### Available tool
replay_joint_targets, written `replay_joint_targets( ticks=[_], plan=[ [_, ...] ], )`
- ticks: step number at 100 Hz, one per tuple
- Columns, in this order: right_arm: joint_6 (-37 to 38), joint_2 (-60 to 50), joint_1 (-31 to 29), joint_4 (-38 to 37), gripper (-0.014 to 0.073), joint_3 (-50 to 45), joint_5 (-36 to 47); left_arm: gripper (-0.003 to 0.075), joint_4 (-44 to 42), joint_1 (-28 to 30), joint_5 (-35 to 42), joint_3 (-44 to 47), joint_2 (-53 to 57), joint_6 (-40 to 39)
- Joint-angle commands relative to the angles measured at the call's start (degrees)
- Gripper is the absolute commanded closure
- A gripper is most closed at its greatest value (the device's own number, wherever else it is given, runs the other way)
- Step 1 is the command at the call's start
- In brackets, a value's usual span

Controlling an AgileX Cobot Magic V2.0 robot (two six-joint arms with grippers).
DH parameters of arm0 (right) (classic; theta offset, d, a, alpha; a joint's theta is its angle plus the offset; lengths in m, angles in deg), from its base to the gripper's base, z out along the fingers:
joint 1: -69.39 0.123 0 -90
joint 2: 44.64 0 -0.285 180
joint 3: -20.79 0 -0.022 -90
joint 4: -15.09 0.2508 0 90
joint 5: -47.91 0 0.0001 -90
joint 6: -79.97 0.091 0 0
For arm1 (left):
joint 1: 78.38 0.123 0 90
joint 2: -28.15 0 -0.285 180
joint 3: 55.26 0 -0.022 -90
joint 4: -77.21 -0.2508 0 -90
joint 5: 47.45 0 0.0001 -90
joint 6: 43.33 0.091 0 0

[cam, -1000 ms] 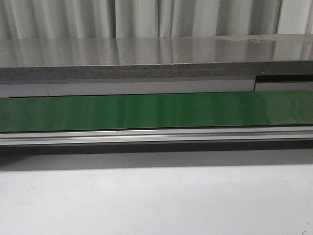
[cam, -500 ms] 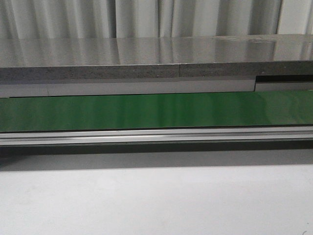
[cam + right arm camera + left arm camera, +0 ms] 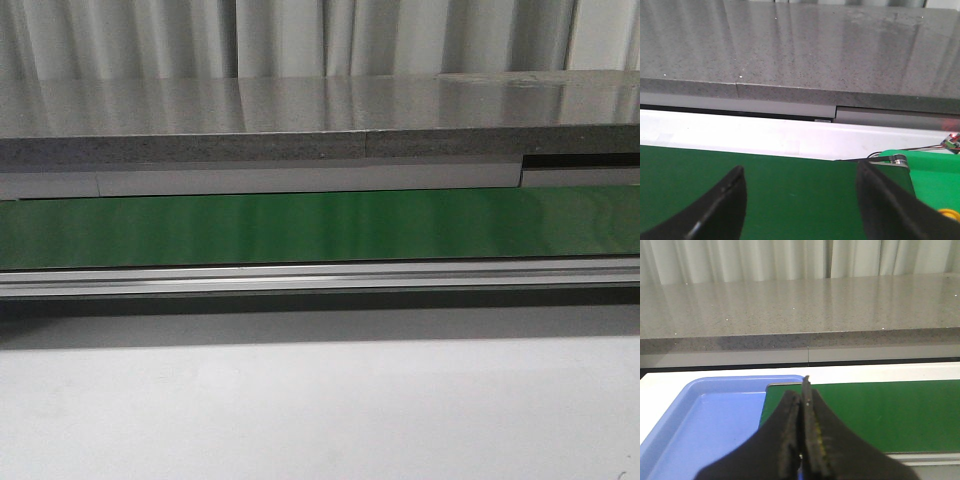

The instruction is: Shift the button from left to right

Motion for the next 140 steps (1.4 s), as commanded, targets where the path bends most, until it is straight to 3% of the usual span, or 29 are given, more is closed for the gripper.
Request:
replay_joint_targets(
  ticks=[1,25,47,59,90,140],
  plan=[
    [-0.31,-6.2,0.3,0.21,0.0116,-1.59,4.5,0.0741,0.61,-0.43,4.54,-1.55,-0.38,-0.32],
    [-0.26,-21.17,0.3,0.86,0.0116,-8.97,-0.58,0.0741,0.61,-0.43,4.54,-1.55,-0.38,-0.32],
    [-0.26,-29.17,0.3,1.44,0.0144,-10.3,-4.9,0.0741,0.61,-0.43,4.54,-1.55,-0.38,-0.32],
    [-0.26,-29.56,0.3,1.44,0.0249,-10.3,-4.9,0.0741,0.61,-0.43,4.54,-1.55,-0.38,-0.32],
    [-0.26,-29.56,0.3,1.44,0.0666,-10.3,-4.9,0.0741,0.61,-0.43,4.54,-1.55,-0.38,-0.32],
    [-0.26,-29.56,0.3,1.44,0.0662,-10.3,-4.9,0.0741,0.61,-0.43,4.54,-1.55,-0.38,-0.32]
  ],
)
